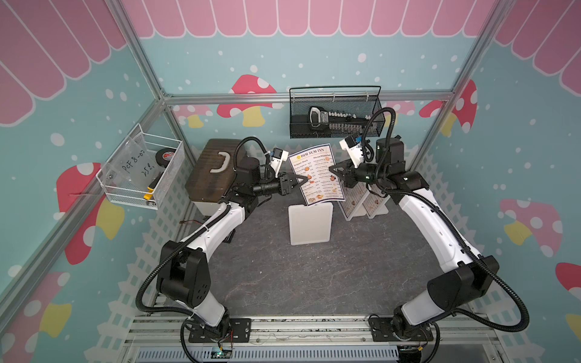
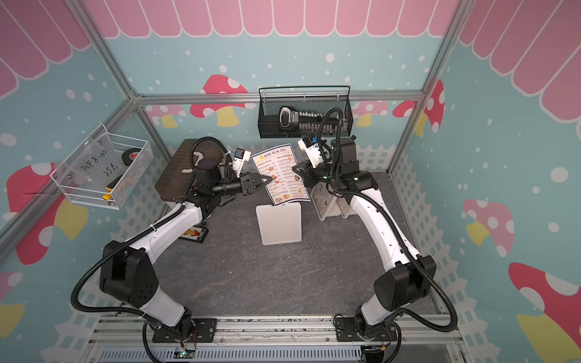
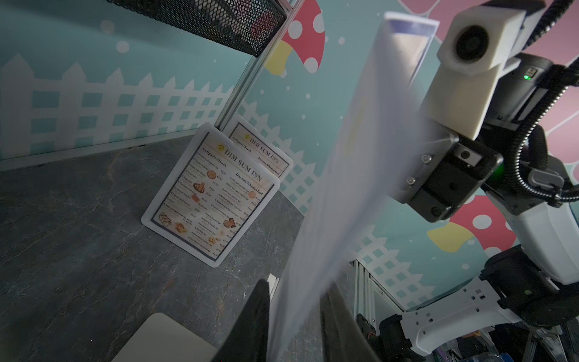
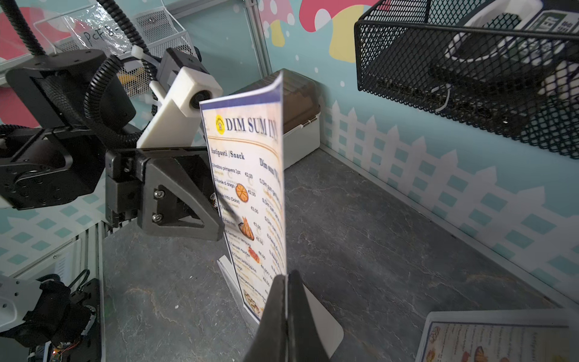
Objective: Insert the menus into the narrow rack
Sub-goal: Insert the menu into the narrow rack.
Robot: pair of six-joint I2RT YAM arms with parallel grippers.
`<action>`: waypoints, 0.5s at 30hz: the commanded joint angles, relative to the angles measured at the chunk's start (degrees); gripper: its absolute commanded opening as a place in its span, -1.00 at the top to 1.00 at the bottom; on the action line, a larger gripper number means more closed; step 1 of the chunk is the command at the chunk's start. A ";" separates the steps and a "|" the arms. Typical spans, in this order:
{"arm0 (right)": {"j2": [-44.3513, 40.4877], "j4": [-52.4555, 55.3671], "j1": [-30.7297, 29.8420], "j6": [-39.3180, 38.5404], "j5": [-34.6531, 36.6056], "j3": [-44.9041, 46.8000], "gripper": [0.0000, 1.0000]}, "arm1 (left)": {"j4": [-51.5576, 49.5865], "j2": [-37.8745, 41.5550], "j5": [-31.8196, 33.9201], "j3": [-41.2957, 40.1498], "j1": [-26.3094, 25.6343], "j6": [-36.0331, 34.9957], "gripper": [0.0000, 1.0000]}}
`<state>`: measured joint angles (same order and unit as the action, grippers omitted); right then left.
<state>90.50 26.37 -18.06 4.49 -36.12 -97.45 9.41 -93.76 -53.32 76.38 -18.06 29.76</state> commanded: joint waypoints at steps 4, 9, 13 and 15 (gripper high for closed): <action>2.17 0.08 0.57 -2.24 -2.11 -3.68 1.00 | 3.25 -1.34 -0.94 2.90 0.32 1.28 0.45; 2.98 0.08 0.75 -2.68 -2.29 -4.28 1.00 | 3.81 -1.12 0.18 1.87 0.37 1.33 0.45; 3.38 0.10 1.00 -2.73 -2.26 -4.24 1.00 | 4.25 -1.08 0.88 1.45 0.57 1.36 0.45; 3.47 0.08 1.08 -2.77 -2.24 -4.35 1.00 | 4.88 -1.15 1.28 1.32 0.75 1.85 0.45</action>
<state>92.95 26.59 -17.28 3.36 -37.19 -100.16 11.70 -94.72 -52.93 77.41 -17.96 30.68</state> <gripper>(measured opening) 0.047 0.275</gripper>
